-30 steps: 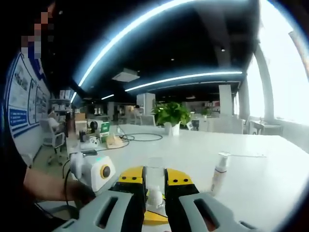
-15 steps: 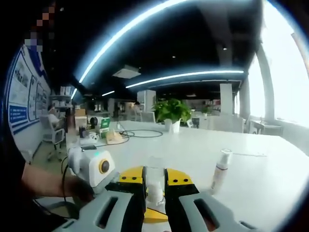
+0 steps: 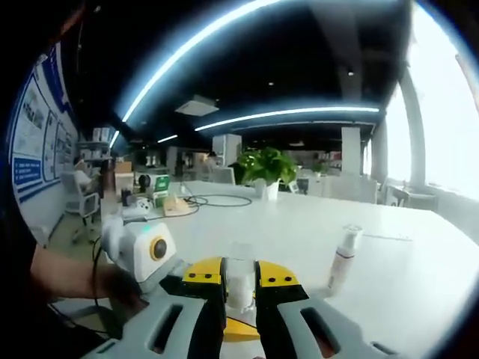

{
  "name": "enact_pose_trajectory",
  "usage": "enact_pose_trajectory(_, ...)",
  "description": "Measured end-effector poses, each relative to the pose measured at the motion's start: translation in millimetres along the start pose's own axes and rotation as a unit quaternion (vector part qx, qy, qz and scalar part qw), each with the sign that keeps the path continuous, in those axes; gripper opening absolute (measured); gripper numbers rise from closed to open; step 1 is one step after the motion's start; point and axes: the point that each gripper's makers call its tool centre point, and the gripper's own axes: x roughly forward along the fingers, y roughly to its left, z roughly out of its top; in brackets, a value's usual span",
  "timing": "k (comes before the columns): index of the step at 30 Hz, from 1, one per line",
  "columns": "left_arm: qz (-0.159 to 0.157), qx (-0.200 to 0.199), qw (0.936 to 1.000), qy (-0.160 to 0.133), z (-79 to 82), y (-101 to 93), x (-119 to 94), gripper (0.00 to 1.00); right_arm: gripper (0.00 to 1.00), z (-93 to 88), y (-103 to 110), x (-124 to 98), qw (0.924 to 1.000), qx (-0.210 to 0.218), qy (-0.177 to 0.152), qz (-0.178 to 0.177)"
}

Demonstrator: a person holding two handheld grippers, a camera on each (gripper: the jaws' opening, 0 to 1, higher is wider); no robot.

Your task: Clamp pump bottle remove cover press pump head put on cover

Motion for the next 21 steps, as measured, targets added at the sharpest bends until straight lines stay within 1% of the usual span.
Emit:
enact_pose_trajectory(14, 0.0, 0.0, 1.0, 0.0, -0.3, 0.2, -0.2, 0.16, 0.1, -8.9, 3.0, 2.1, 0.9998, -0.013, 0.012, 0.001)
enact_pose_trajectory(21, 0.0, 0.001, 1.0, 0.0, -0.3, 0.0, -0.1, 0.16, 0.1, -12.9, 3.4, 1.7, 0.9999, -0.012, 0.011, 0.002)
